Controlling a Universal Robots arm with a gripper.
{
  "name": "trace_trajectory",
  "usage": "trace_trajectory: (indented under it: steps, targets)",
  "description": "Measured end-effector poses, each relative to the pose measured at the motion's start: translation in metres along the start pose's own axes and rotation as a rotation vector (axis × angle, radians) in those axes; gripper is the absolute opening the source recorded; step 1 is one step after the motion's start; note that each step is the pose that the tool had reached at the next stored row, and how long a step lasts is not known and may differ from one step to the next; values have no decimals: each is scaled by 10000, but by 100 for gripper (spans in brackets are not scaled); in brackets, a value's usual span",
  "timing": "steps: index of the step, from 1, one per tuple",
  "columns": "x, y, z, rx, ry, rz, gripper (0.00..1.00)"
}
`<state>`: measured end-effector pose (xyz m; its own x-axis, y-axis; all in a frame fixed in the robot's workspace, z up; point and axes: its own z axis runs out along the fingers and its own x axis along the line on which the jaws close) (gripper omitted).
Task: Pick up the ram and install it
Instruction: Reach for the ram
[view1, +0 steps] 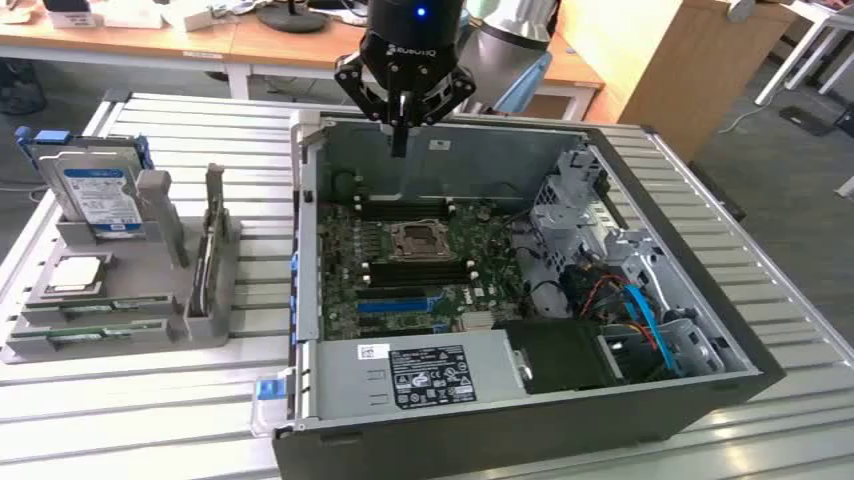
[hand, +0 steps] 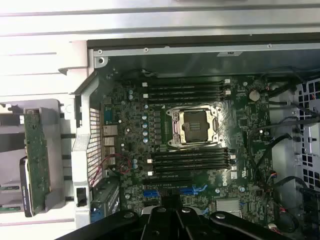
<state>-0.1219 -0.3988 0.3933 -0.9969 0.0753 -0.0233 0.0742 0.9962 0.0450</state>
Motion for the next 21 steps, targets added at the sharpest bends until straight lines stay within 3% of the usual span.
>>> trace_trajectory:
  steps: [12, 21]
  targets:
    - [7, 0, 1, -2, -2, 0, 11]
    - [137, -7, -3, 0, 0, -1, 11]
